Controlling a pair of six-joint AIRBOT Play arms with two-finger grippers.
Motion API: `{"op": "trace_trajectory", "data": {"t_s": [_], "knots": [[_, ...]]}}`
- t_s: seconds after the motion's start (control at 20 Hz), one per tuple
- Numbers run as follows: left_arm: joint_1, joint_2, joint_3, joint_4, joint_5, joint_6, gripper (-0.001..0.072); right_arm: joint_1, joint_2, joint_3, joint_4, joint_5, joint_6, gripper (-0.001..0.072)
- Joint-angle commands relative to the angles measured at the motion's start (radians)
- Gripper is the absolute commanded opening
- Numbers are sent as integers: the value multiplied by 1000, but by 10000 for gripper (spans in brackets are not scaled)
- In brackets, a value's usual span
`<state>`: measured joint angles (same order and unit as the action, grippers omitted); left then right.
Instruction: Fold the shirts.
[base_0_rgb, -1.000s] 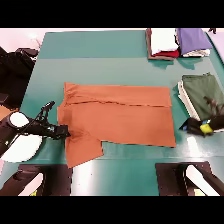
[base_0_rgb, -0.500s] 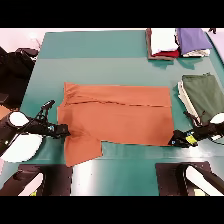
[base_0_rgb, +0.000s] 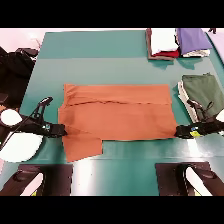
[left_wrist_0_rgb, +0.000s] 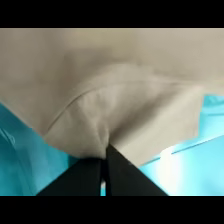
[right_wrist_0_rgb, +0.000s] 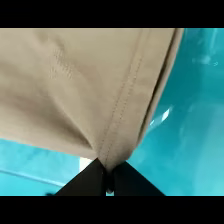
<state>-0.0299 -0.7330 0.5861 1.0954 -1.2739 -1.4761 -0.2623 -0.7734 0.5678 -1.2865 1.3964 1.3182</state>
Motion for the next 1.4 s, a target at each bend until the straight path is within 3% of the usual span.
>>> {"op": "trace_trajectory", "data": {"t_s": [0.0, 0.15, 0.3, 0.7, 0.85, 1.1, 1.2, 1.25, 1.3, 1.35], "knots": [[0, 108, 6, 18, -79, -45, 20, 5, 108, 46, -76, 83, 11, 15], [0, 111, 34, 15, -90, -41, 21, 5, 117, 93, -74, 64, 13, 15], [0, 76, 91, 30, 70, -32, 21, 5, 0, 177, -67, 15, 12, 14], [0, -412, 388, 31, 278, 96, 23, 22, -401, 495, -16, -122, 13, 14], [0, -569, 498, 28, 323, 101, 23, 85, -540, 612, -15, -160, 13, 15], [0, -659, 595, 26, 389, 97, 23, 155, -742, 803, -8, -169, 46, 16], [0, -659, 598, 18, 393, 95, 25, 154, -792, 855, 60, -176, 42, 31], [0, -659, 600, 18, 391, 86, 128, 147, -807, 872, 95, -187, 42, 173], [0, -659, 603, 19, 395, 60, 469, 132, -819, 888, 136, -192, 41, 350], [0, -659, 613, 19, 390, 32, 611, 110, -825, 898, 178, -179, 28, 418]]}}
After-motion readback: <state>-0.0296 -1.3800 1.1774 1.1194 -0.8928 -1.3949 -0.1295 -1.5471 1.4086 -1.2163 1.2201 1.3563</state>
